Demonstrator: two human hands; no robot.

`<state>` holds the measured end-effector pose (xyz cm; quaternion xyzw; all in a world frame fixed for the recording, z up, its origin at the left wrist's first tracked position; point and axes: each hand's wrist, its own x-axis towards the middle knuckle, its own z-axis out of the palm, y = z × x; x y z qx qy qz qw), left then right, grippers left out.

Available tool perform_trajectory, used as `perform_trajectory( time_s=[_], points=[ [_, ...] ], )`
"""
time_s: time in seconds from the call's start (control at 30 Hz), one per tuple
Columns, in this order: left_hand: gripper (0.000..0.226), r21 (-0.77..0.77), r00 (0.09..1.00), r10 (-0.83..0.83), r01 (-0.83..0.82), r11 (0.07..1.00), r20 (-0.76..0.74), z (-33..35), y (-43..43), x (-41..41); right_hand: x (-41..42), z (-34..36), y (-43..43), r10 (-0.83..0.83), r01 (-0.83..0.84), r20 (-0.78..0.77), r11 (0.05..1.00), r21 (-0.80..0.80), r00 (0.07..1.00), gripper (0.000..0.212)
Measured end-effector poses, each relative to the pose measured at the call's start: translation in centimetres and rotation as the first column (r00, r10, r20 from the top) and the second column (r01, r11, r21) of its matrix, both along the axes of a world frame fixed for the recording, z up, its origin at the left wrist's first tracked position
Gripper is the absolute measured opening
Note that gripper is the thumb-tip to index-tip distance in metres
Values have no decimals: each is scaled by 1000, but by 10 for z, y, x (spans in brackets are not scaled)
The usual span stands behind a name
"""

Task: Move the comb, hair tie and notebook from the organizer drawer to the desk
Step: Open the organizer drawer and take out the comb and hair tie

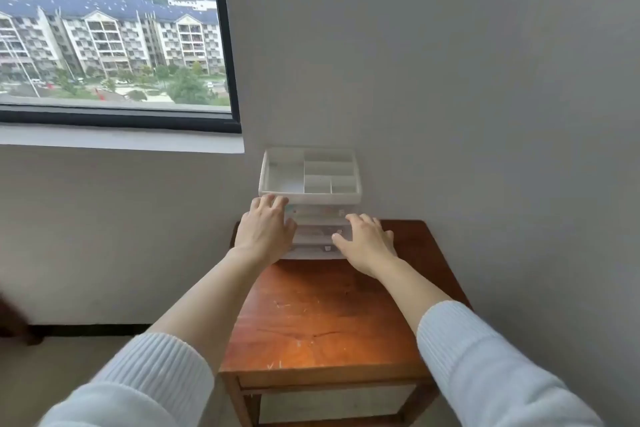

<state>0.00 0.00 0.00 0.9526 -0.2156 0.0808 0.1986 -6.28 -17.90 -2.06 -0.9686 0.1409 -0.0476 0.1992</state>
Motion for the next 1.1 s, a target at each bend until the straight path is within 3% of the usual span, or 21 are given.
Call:
perform_trajectory(
  time_s=[0.23, 0.4, 0.5, 0.57, 0.67, 0.73, 0.9, 1.1],
  points=[
    [48, 187, 963, -226, 198, 962, 144, -45, 4, 95, 73, -42, 6, -119, 145, -98, 935, 324, 988, 50],
    [51, 149, 937, -263, 233, 961, 229, -69, 6, 115, 99, -57, 12, -205, 258, -159, 705, 661, 966, 50],
    [47, 82, 938, -260, 247, 965, 231, -78, 5, 120, 109, -62, 16, -288, 334, -214, 479, 812, 934, 35],
    [45, 50, 943, -251, 246, 968, 217, -79, 4, 121, 113, -61, 20, -369, 374, -270, 248, 894, 889, 19],
    [45, 26, 951, -245, 245, 969, 189, -78, 3, 120, 118, -60, 26, -432, 343, -359, -117, 932, 827, 11],
    [47, 11, 957, -243, 244, 970, 160, -78, 3, 119, 121, -59, 30, -441, 282, -373, -259, 924, 816, 13],
    [43, 4, 954, -279, 280, 960, 114, -74, 6, 118, 117, -53, 32, -424, 227, -376, -360, 905, 824, 29],
    [39, -76, 966, -246, 252, 965, 80, -71, 3, 114, 97, -55, 31, -401, 344, -442, -295, 891, 802, 58]
  ],
)
